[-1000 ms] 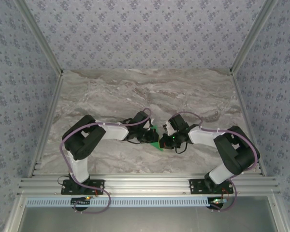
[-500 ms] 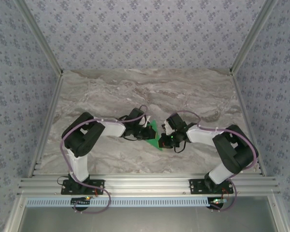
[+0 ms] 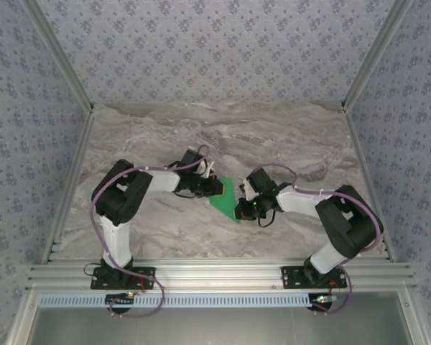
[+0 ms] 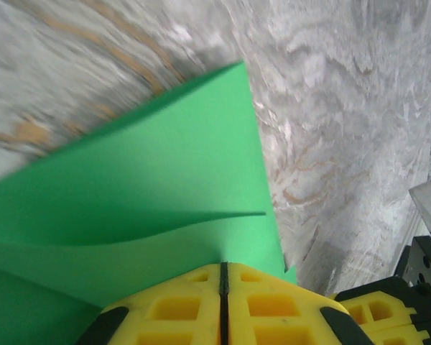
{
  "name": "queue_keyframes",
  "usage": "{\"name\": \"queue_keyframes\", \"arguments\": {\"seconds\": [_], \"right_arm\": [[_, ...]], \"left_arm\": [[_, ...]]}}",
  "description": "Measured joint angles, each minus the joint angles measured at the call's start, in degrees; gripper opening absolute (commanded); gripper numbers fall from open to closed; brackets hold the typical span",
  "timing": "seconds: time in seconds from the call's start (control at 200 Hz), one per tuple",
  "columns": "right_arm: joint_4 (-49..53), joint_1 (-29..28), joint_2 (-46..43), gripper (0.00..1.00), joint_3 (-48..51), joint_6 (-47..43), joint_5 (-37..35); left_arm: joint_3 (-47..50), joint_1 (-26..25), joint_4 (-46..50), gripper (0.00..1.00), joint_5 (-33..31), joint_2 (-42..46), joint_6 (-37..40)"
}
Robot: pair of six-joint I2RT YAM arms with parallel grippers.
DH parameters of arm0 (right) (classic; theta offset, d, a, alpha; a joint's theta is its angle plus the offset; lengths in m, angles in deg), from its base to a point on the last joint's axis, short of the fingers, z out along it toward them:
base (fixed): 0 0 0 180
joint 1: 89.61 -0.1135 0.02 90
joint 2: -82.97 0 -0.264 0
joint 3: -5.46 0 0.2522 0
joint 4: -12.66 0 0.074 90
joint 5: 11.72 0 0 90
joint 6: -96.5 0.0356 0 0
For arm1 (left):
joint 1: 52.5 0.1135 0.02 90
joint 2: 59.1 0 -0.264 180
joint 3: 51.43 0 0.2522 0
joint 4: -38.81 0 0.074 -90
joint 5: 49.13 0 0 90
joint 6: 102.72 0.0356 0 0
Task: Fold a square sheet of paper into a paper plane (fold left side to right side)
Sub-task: Fourth fold the wing at the center of the table.
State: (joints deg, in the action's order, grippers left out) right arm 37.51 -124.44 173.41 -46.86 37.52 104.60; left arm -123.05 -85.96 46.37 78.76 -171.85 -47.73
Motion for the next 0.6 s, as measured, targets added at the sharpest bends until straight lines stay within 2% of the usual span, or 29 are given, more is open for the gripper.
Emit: {"name": "queue_keyframes", "arguments": {"seconds": [0.385,0.6], "right_arm": [[-0.15,-0.11,0.33,0.00,-0.28,-0.24,-0.04],[-0.15,-0.20,0.31,0.00,-0.42,-0.24,-0.09]], "left_arm": [[-2.99,7.34,1.57,0.09,3.39,-2.47,2.47],[-5.18,8.33,4.52,0.09,5.68,-3.78,3.50]]}}
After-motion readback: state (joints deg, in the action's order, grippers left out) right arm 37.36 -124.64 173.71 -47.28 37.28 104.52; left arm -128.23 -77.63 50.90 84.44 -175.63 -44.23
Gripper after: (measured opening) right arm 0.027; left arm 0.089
